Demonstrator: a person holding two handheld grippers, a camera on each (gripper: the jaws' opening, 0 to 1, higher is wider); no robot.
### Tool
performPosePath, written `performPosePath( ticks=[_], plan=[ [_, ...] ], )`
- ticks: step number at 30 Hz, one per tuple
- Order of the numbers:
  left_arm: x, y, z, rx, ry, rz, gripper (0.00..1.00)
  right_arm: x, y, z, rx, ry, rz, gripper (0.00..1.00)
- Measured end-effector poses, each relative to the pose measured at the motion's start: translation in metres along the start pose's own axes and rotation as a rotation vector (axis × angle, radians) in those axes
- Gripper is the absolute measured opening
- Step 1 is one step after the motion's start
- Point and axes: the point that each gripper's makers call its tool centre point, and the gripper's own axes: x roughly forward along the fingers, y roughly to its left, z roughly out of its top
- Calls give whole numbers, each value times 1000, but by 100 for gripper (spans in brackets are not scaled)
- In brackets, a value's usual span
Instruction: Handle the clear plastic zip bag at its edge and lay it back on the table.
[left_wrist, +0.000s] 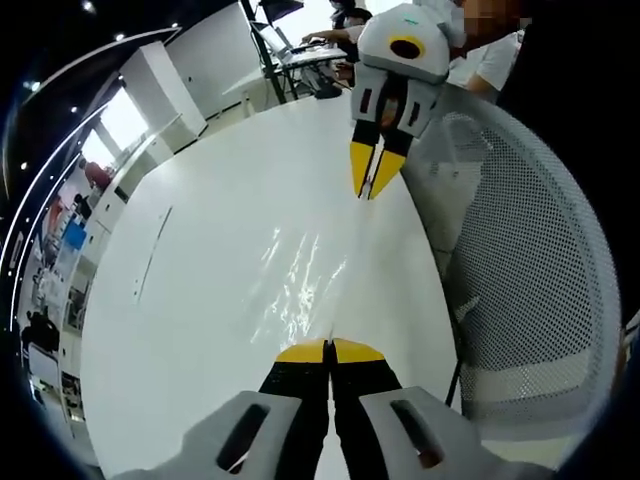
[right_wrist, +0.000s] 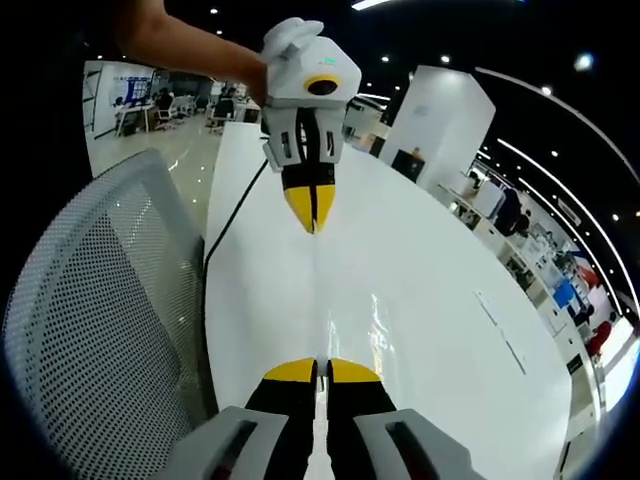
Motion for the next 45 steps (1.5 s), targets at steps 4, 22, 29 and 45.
performPosePath(
  ticks=[4,22,29,45],
  plan=[
    [1,-4,2,12,1,-11,0,0,2,-2,2,12,10,0],
    [12,-15,12,83,0,-14,0,-6,2,24,71,-66,46,9],
    [13,-15,15,90,-6,-11,0,-5,-6,26,69,-66,34,7],
    [14,-17,25,57,-40,-10,0,13,2,13,81,-20,62,5]
  ],
)
